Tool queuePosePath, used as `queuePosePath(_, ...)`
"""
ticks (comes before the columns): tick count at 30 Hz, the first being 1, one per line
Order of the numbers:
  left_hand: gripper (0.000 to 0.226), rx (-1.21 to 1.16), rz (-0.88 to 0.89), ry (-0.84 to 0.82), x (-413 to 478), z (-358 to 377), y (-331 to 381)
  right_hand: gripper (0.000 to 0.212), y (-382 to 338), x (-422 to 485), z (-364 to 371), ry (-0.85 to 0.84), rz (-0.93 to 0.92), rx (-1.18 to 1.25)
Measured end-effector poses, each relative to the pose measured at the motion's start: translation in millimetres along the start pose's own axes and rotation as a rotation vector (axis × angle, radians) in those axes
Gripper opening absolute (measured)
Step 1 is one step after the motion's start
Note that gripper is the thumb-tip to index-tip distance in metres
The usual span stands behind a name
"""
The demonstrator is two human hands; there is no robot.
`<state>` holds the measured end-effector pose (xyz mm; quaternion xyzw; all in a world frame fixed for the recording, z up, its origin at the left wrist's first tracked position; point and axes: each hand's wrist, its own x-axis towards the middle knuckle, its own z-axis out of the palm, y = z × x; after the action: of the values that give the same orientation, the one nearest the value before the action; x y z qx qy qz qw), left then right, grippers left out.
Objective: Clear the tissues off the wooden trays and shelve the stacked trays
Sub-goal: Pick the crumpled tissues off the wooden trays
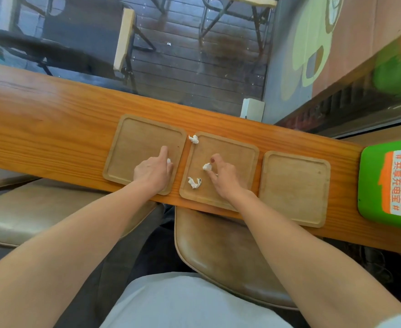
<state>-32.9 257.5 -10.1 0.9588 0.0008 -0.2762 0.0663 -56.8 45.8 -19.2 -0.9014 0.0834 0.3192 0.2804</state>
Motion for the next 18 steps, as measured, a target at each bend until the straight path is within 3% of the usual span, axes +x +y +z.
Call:
queuePosePath(5,0.021,-0.033,0.015,-0.006,1.3,6.9,-3.2,0.014,1.0,0.8,6.8,-0.004,-0.001,-0.051)
queuePosePath(11,0.021,-0.038,-0.006,-0.024,0.7,7.7,-4.1,0.025,-6.8,2.5,5.8,-0.014,0.003,-0.026)
queuePosePath(14,0.018,-0.052,-0.002,-0.087,-2.6,5.1,-4.8,0.01,-10.3,5.5,5.3,-0.023,-0.015,-0.056)
queuePosePath(18,0.017,-0.051,-0.012,-0.175,-11.9,-7.0,-6.8,0.013,-11.9,3.4,1.9,0.0,-0.029,-0.048)
